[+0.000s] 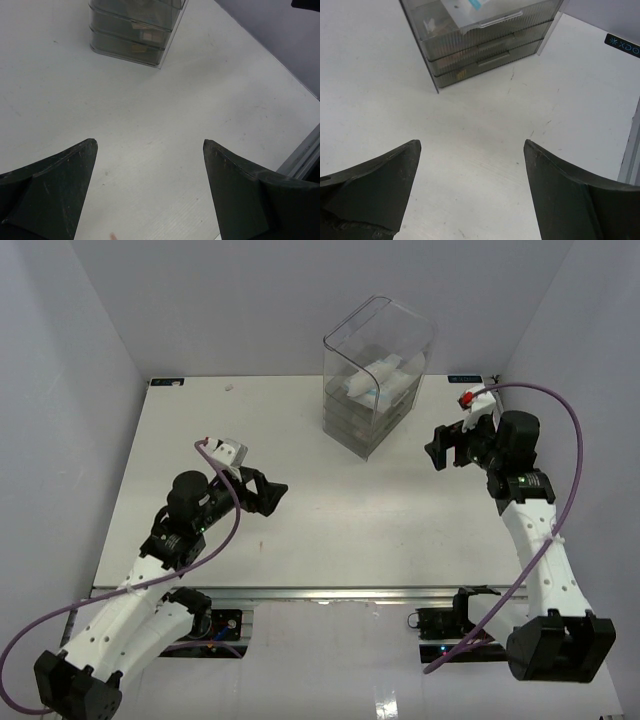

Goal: Organize the makeup

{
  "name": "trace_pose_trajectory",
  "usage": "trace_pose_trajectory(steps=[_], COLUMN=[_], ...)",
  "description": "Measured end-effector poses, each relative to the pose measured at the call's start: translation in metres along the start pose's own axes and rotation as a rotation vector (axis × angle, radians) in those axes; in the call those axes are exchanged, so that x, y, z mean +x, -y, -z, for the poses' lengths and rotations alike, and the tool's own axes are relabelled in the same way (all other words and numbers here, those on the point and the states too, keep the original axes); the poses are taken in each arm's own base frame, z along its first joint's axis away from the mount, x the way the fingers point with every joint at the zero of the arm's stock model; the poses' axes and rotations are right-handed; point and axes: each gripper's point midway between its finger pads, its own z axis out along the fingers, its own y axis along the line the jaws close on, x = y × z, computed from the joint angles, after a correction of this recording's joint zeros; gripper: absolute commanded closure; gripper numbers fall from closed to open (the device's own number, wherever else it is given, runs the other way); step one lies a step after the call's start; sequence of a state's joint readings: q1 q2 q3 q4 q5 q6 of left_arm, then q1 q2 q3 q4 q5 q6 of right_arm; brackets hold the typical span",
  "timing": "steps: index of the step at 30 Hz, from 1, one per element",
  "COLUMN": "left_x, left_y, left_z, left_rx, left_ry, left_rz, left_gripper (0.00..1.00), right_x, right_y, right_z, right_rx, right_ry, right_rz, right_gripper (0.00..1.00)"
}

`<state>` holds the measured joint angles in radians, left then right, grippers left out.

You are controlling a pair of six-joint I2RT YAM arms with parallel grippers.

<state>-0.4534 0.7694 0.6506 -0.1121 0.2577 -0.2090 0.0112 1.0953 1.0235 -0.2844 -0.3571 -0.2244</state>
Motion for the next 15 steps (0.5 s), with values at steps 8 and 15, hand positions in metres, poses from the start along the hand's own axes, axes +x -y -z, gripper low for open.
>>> trace_pose_trajectory(steps=[8,15], left_x=[-0.008,-0.010], left_y=[-0.004,-0.005], left_z=[0.024,0.026], left_rx=[-0.043,-0.052], left_ry=[0.087,0.092], left_rz=[-0.049,-0.055], left_gripper=[0.02,0.02], right_x=[0.034,0.065], right_y=[-0.023,-0.029], right_z=[0.021,0.031], right_rx=[-0.022,-0.001], right_ry=[0.008,0.037], right_rz=[-0.023,-0.052], right_gripper=[0.10,0.10])
